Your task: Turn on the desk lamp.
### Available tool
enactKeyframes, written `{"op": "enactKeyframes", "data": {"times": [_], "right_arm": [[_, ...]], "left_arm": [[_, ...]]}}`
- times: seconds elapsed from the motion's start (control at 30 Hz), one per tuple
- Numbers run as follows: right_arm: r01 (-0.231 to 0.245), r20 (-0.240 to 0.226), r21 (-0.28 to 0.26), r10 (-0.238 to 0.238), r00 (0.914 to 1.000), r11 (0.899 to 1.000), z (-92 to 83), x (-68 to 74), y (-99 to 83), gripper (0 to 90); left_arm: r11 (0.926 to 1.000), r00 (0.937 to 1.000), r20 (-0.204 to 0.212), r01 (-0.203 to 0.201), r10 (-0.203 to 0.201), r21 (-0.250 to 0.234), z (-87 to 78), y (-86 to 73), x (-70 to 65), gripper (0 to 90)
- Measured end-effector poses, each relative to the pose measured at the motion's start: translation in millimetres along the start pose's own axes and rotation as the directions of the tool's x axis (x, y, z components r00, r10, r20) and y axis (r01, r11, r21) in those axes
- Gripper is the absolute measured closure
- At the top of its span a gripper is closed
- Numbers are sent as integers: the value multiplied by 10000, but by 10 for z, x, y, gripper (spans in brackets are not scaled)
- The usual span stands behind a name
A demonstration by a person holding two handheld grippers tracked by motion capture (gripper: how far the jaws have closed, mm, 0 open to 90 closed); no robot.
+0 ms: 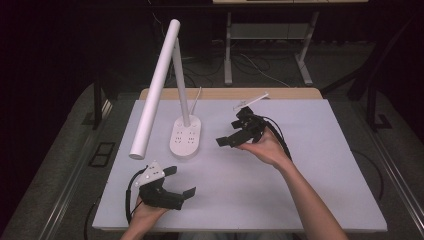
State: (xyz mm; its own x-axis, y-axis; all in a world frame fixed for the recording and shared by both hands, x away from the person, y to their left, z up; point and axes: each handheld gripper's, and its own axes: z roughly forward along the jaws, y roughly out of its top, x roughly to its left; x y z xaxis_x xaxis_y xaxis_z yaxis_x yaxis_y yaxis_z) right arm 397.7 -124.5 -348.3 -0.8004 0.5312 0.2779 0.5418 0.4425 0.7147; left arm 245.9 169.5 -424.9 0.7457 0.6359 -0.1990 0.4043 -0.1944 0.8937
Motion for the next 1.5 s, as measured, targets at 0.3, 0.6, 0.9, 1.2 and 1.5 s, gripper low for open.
{"op": "enactKeyframes", "data": {"times": [0.3, 0.6, 0.9, 1.2, 1.5], "right_arm": [[16, -16, 293, -15, 10000, 9996, 162, -73, 172, 5], [-5, 64, 371, 2, 10000, 9993, 306, -163, 334, 5], [-222, 60, 337, 220, 9997, 9992, 487, -258, 413, 6], [-436, -83, -22, 436, 9990, 9990, 687, -350, 496, 61], [-684, -151, -456, 678, 9976, 9966, 845, -441, 483, 227]], "left_arm": [[10000, 10000, 1, 11, -11, -2, -7, 3, 7, 0], [10000, 10000, 34, 8, -8, -34, -6, 4, 7, 0], [10000, 10000, 52, 27, -27, -11, -5, 2, 20, 0], [9999, 10000, -6, 1, -1, -102, -27, 9, 31, 0], [9999, 10000, 25, 41, -40, -103, -34, 11, 36, 0]]}}
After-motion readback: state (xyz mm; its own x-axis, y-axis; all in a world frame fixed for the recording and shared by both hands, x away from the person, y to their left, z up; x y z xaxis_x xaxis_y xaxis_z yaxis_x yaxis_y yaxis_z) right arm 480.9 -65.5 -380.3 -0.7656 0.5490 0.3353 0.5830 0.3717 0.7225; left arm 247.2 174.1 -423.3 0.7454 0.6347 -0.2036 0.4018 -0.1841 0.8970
